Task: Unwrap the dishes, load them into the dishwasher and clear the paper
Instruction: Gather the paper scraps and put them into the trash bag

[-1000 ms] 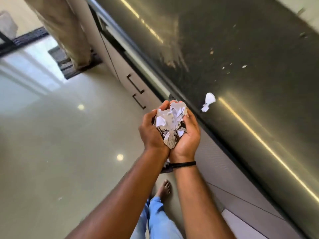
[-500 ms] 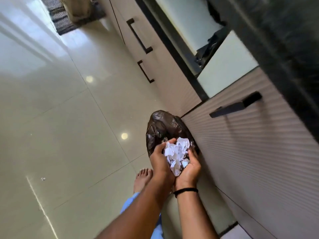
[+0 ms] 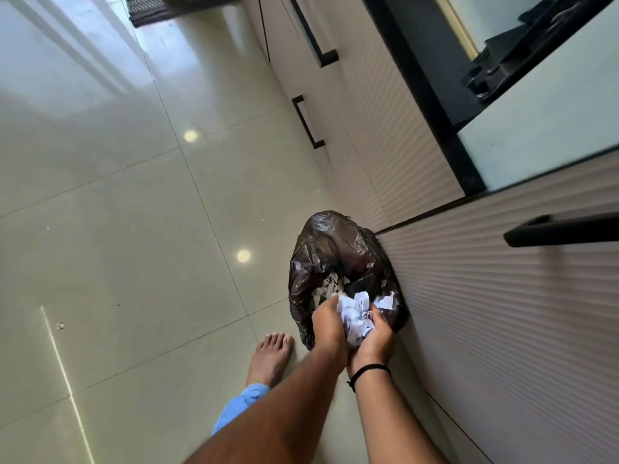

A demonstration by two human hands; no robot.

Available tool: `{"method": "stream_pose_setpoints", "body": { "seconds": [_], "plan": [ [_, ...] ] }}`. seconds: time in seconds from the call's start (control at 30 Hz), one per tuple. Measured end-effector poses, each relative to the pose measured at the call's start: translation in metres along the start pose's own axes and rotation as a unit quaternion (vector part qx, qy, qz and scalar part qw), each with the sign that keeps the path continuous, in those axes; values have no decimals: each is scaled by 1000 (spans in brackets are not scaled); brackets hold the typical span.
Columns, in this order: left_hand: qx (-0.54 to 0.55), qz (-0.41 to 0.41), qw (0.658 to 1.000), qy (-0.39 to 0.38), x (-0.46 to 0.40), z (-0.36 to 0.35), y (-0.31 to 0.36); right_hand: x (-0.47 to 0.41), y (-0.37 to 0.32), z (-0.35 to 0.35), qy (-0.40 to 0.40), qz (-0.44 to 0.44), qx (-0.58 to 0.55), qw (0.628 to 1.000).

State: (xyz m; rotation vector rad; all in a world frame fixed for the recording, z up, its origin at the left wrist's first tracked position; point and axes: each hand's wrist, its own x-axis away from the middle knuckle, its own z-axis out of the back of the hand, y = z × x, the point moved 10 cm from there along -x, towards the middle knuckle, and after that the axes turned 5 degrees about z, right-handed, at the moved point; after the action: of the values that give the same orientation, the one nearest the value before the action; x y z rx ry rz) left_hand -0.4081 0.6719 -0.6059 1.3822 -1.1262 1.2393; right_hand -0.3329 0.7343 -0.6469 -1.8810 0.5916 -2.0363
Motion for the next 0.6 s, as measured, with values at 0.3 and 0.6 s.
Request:
{"method": "stream_pose_setpoints", "body": {
  "seconds": [0.3,0.6],
  "plan": [
    [-109,-81,991,-4,-65,9,6,-2,-30,-3,54,94,97,989],
    [-196,-70,978,15,6,15,32,11,-43,5,36,148,182,971]
  ]
}}
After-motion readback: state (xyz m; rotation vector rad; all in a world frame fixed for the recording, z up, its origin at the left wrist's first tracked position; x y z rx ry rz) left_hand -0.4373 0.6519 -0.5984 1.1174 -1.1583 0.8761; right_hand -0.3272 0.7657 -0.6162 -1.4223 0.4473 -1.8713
